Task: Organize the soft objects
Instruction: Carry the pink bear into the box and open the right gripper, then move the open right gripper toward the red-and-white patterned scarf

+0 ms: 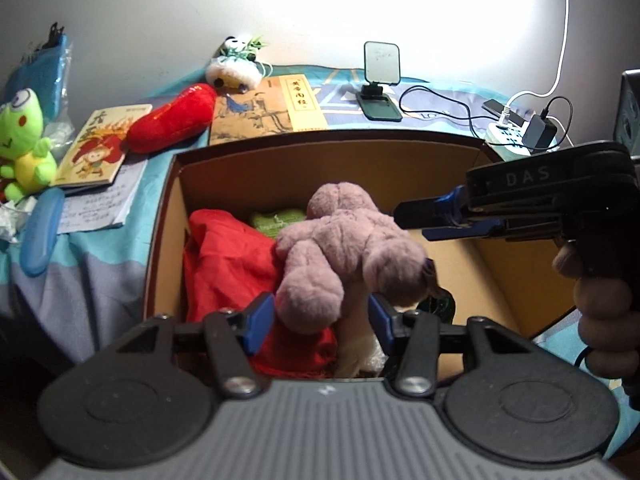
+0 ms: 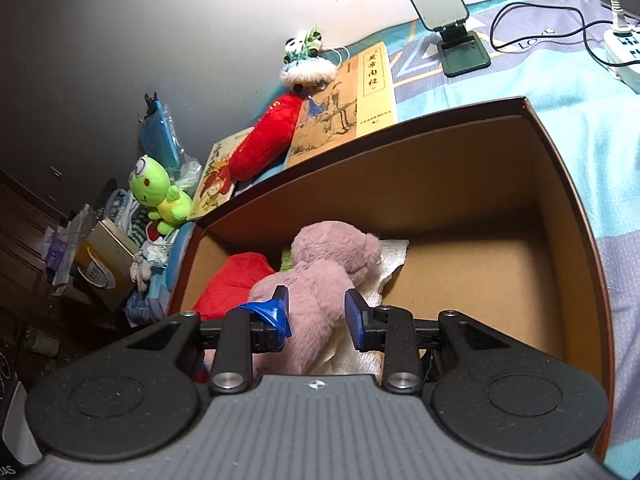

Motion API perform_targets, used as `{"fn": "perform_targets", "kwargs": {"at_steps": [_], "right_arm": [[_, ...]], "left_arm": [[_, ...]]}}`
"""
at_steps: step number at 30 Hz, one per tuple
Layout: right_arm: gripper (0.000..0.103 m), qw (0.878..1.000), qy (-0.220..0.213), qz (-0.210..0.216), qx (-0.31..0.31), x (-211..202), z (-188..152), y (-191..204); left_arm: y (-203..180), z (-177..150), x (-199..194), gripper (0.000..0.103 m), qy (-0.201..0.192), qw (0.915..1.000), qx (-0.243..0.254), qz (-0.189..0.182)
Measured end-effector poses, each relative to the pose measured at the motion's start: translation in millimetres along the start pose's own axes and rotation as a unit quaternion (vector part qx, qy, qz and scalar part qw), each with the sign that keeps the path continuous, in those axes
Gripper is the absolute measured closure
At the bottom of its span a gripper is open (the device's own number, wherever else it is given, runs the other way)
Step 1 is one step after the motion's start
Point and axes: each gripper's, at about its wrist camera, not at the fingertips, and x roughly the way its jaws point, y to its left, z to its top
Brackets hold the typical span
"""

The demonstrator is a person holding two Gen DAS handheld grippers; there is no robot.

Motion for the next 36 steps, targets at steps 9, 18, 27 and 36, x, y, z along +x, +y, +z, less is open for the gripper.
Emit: {"fn": "perform_targets", "kwargs": {"at_steps": [9,18,27,36], "right_arm": [[0.088,0.999,-0.026,0.012,-0.027,-39.1,-20.6,7.5],[0.088,0.998,-0.022,0.045,-0.038,-75.2,-44.5,-2.6],[0.088,0.997,-0.013,0.067,-0.036,-107.7,-62.1,-25.5],[0.088,0.997,-0.007,0.070,-0.029,-135.5,-71.6,-58.9]], "left_arm": [[-26.9,-7.4,-23.2,0.054,0.004,0.9981,0.003,0.061],[-62.6,-23.0,-41.3,0.053,0.008,0.9947,-0.003,0.103],[-108.0,-39.5,-47.9,0.052,0.013,0.9928,0.002,0.119],[-155.0,-47.1,-40.5,0.051,0.020,0.9931,0.009,0.115]]}}
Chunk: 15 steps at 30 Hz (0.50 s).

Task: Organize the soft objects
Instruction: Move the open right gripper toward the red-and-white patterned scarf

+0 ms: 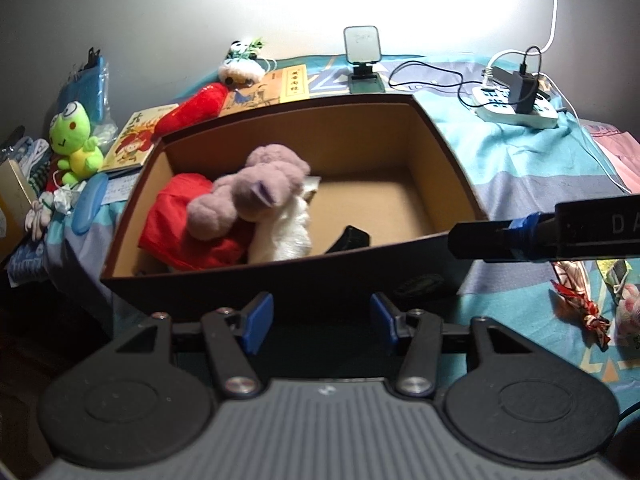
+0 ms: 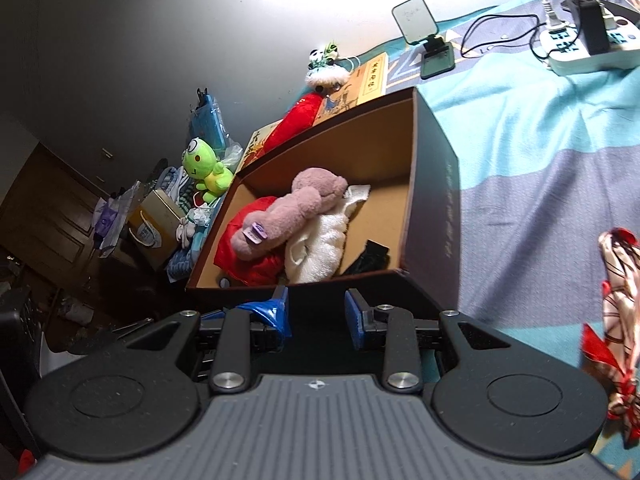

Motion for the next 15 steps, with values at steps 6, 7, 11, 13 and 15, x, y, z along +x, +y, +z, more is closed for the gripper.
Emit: {"fn": "perform_targets", "kwargs": {"at_steps": [6,7,11,13,15], "right_arm": [[0.088,1.000,0.005,-0.005,0.012,-19.4,-7.9,-25.5],[0.088,1.000,0.005,-0.007,0.015,-23.4,-9.1,-30.7],[0.088,0.999,0.005,-0.016,0.032,-40.3,-15.4,-52.7],[0.088,0.999,0.003,-0.023,0.043,-48.6,-18.4,-64.7],[0.088,0.998,0.001,-0.032,0.053,-56.7,-20.8,-76.5]], "left_arm": [[-35.2,-5.5,3.1,0.050,0.012,0.9997,0.014,-0.016],[-40.6,-6.6,4.1,0.050,0.015,0.9995,0.017,-0.021],[-65.4,-11.0,10.7,0.049,0.031,0.9983,0.028,-0.041],[-78.6,-12.7,14.9,0.049,0.040,0.9970,0.037,-0.055],[-92.9,-13.8,18.7,0.049,0.045,0.9955,0.047,-0.068]]}}
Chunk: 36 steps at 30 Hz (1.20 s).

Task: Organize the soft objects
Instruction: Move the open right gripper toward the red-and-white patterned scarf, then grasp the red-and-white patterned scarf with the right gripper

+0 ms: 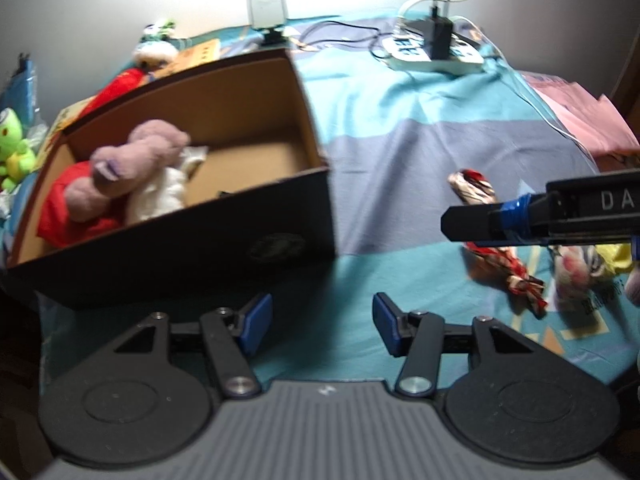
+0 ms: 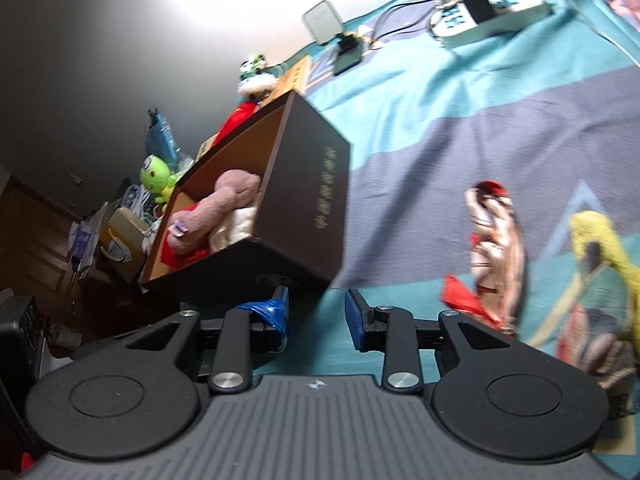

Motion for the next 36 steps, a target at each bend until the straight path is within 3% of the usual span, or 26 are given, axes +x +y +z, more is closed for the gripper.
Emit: {"fn": "perform_targets", "kwargs": {"at_steps": [7,15,18,22,28,31,33,36], "right_arm": [[0.088,0.998,-0.024,-0.039,0.043,-27.9,1.0,-46.4],[0.089,0.994,-0.035,-0.069,0.076,-38.4,10.2,-85.9],[0.089,0.994,-0.026,-0.077,0.075,-33.6,10.6,-90.0],[0.092,0.993,-0.012,-0.096,0.071,-25.9,14.8,-94.8],[0.093,0.993,0.006,-0.105,0.055,-11.6,23.3,-97.5],[0.093,0.992,0.015,-0.116,0.037,-2.9,25.5,-93.2],[0.093,0.992,0.018,-0.125,0.027,2.7,27.2,-91.8],[0.093,0.990,0.020,-0.136,0.021,8.1,29.3,-92.4]], "left_arm": [[-43.1,9.7,16.2,0.048,-0.009,0.9964,0.034,-0.077],[-77.2,19.2,49.1,0.045,0.000,0.9802,0.043,-0.194],[-85.8,19.8,64.9,0.044,0.016,0.9768,0.043,-0.209],[-89.5,21.3,84.9,0.043,0.029,0.9781,0.032,-0.203],[-95.2,24.0,92.2,0.043,0.012,0.9790,0.038,-0.200],[-95.5,25.2,92.8,0.057,0.002,0.9801,0.044,-0.194],[-91.5,26.0,93.2,0.073,-0.001,0.9800,0.042,-0.195],[-79.5,27.4,95.4,0.084,0.003,0.9770,0.025,-0.211]]}}
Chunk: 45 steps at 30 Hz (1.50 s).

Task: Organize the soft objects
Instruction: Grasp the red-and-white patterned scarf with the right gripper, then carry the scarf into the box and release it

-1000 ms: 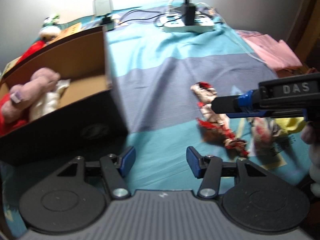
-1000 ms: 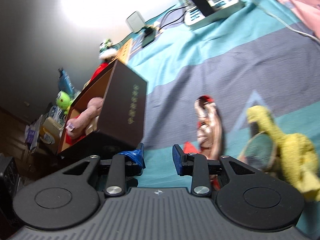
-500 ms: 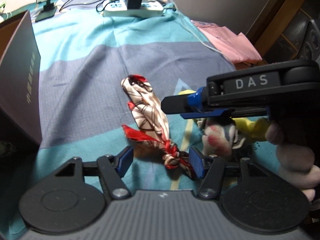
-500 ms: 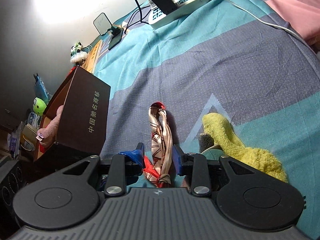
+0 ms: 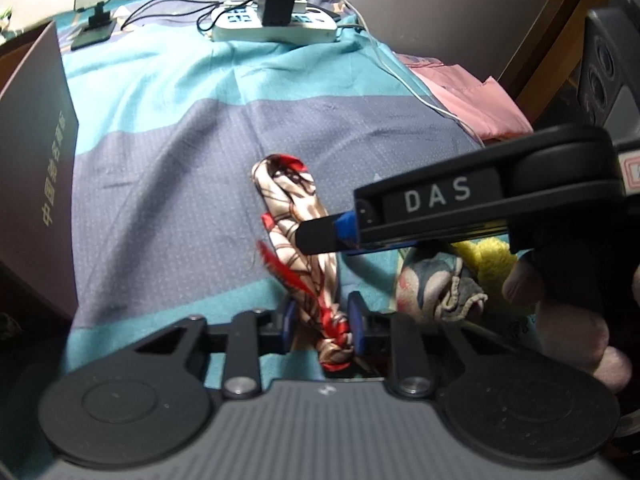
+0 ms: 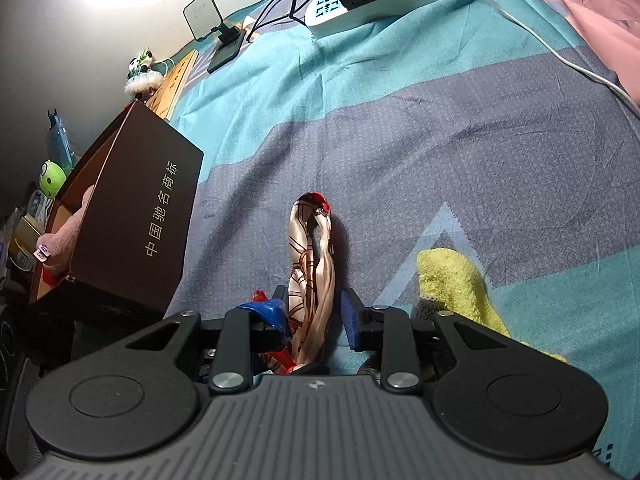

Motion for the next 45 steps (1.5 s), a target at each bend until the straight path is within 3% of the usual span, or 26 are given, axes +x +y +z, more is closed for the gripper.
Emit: {"fn": "perform_targets", "kwargs": {"at_steps": [3,11,18,24,28,35,41,45], "right_arm": [[0.092,1.000,0.003,0.003,0.007,2.4,1.6,-1.2],[0.092,1.000,0.002,0.023,0.009,-3.3,0.5,12.1],[0.093,0.997,-0.045,0.068,-0.010,-27.2,1.8,49.2],[0.093,0.986,-0.087,0.138,-0.015,-38.5,17.6,100.9],[0.093,0.980,-0.105,0.162,-0.045,-33.0,29.0,142.8],[0.093,0.981,-0.102,0.161,-0.049,15.3,42.0,200.5],[0.093,0.989,-0.072,0.130,-0.017,61.4,41.5,222.2],[0.091,0.991,-0.065,0.118,-0.014,72.0,35.8,230.0]], "left_arm": [[5.8,-2.4,-7.7,0.092,-0.006,0.9999,-0.004,-0.007],[5.6,2.8,-50.8,0.094,-0.053,0.9979,0.024,-0.026],[19.7,13.8,-109.5,0.094,-0.112,0.9921,0.046,-0.032],[51.0,23.9,-165.0,0.094,-0.176,0.9819,0.068,-0.011],[82.7,26.0,-186.6,0.094,-0.197,0.9772,0.076,0.022],[155.5,30.4,-180.0,0.094,-0.168,0.9813,0.063,0.069],[211.5,26.6,-149.6,0.094,-0.105,0.9882,0.057,0.095],[228.1,17.3,-143.4,0.093,-0.080,0.9899,0.055,0.103]]}}
